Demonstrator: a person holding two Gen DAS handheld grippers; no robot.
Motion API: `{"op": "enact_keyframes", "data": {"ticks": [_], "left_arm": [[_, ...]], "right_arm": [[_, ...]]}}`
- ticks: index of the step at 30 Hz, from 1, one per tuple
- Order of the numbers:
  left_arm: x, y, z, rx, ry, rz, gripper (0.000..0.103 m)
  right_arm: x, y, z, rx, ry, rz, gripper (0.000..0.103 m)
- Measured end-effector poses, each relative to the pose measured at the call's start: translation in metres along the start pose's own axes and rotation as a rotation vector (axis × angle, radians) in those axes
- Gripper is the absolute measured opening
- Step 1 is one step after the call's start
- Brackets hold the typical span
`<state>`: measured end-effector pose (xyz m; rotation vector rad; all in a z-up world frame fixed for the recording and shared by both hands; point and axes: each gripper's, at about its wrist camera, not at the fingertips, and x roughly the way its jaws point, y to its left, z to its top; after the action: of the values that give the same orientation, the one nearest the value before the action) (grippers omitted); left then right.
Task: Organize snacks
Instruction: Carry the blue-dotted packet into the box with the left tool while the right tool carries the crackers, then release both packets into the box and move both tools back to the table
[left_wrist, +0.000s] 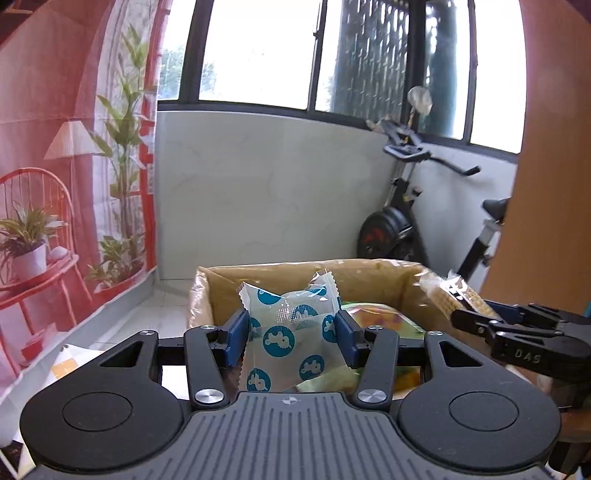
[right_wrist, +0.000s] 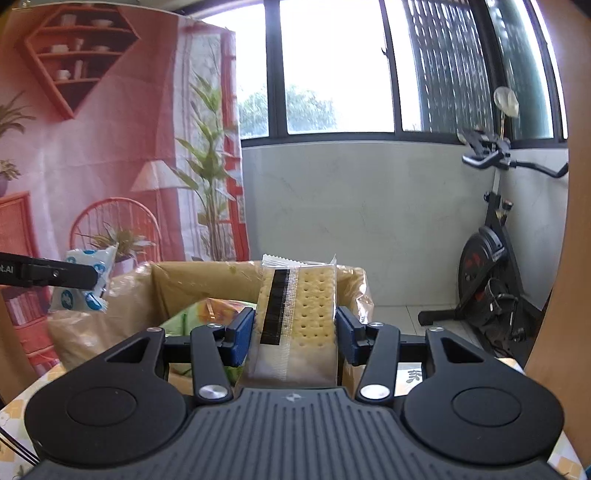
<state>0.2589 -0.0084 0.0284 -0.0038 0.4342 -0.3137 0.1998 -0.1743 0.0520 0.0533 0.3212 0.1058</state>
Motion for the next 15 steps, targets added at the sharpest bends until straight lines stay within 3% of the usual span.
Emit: {"op": "enact_keyframes", "data": {"ticks": [7, 10, 12, 15], "left_arm": [[0.029, 0.002, -0.006, 0.048, 0.051, 0.029, 0.054], [0.036, 0.006, -0.01, 0.04, 0.084, 0.056, 0.066], [0.033, 0.011, -0.011, 0.018, 0.074, 0.045, 0.068], [0.023, 0.013, -0.01, 0.009, 0.053, 0.033, 0.073]], "right_arm": [[0.024, -0.006, -0.006, 0.023, 0.024, 0.011, 0.05], [0.026, -0.006, -0.012, 0.014, 0.034, 0.008, 0.051], [0.025, -0.006, -0.015, 0.008, 0.031, -0.006, 0.059], [0.018, -0.008, -0.018, 0.004, 0.007, -0.005, 0.062]]}}
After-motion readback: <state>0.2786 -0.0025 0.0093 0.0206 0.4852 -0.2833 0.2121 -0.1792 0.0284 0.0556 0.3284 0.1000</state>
